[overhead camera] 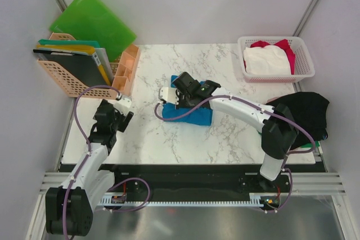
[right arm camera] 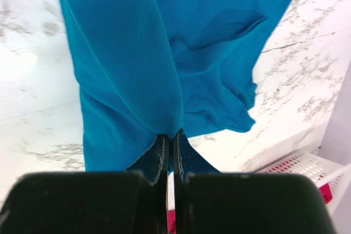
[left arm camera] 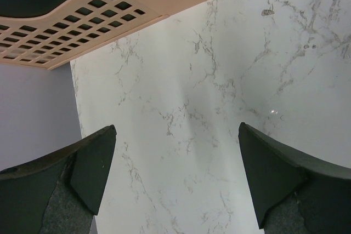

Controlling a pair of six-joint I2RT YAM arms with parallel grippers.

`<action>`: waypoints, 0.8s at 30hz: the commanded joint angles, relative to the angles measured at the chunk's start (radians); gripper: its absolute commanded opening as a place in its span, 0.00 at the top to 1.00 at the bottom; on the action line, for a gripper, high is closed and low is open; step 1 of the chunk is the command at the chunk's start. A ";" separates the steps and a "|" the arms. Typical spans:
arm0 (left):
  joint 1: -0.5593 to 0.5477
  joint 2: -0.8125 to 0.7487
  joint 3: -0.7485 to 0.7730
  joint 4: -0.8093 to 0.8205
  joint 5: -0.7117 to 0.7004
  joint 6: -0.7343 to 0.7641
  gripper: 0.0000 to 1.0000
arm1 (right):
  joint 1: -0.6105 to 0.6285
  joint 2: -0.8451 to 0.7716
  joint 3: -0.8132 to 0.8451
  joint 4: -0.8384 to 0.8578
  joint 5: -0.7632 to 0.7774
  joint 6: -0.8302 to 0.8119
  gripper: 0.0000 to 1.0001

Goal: Fold and stack the t-shirts

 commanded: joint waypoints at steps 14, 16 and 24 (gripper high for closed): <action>-0.001 0.024 -0.020 0.045 -0.005 -0.019 0.00 | -0.216 0.382 0.458 0.025 -0.004 -0.201 1.00; -0.001 0.024 -0.021 0.045 -0.008 -0.013 0.00 | -0.233 0.426 0.488 0.025 0.004 -0.207 1.00; -0.001 0.048 0.000 0.045 0.001 -0.016 0.00 | -0.279 0.520 0.554 0.050 0.022 -0.224 1.00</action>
